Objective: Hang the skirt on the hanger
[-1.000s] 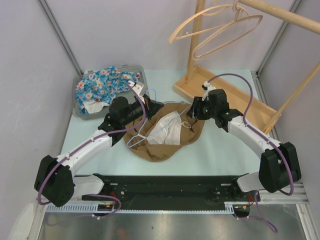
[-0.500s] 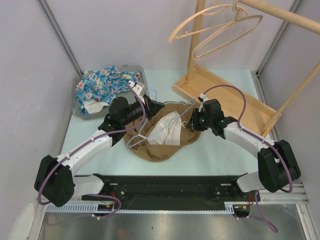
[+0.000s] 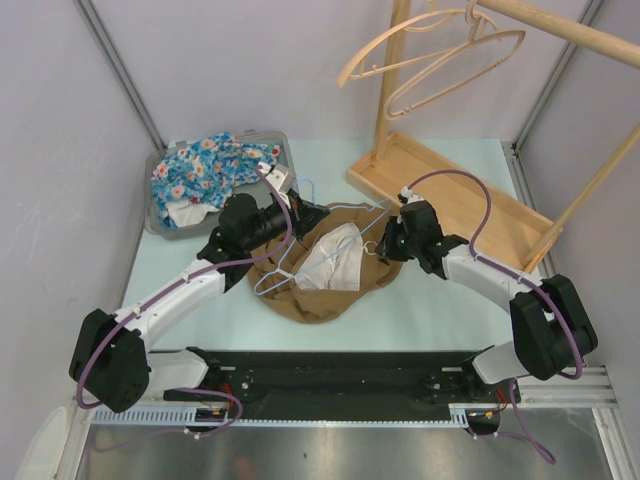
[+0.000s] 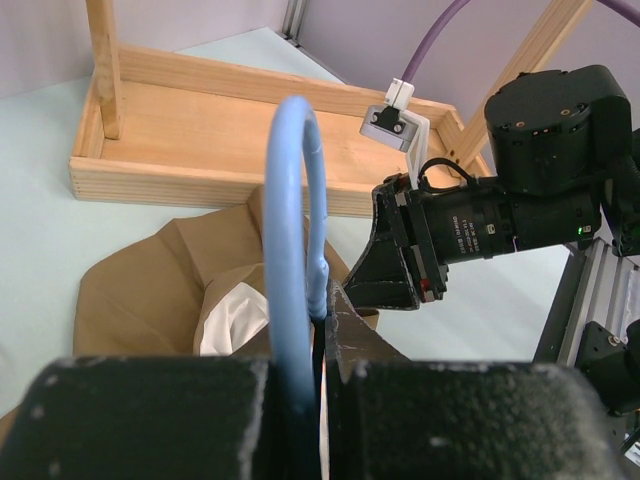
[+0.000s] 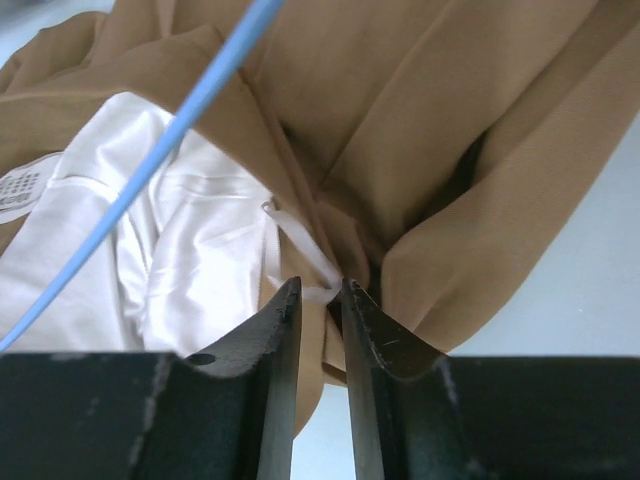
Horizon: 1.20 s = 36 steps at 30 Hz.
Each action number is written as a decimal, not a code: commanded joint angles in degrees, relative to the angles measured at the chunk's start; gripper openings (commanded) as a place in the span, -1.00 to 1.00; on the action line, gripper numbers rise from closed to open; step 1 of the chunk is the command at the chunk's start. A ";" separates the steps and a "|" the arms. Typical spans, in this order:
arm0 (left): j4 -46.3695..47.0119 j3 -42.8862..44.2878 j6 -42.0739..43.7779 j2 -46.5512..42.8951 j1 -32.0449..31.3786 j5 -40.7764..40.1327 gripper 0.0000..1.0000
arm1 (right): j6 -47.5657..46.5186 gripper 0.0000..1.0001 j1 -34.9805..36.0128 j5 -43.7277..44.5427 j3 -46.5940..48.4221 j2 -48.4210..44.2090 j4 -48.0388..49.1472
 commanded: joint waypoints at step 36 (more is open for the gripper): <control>-16.02 1.66 12.77 -3.57 -0.11 10.17 -0.99 | -9.98 -1.00 -10.54 -10.28 6.30 2.58 3.29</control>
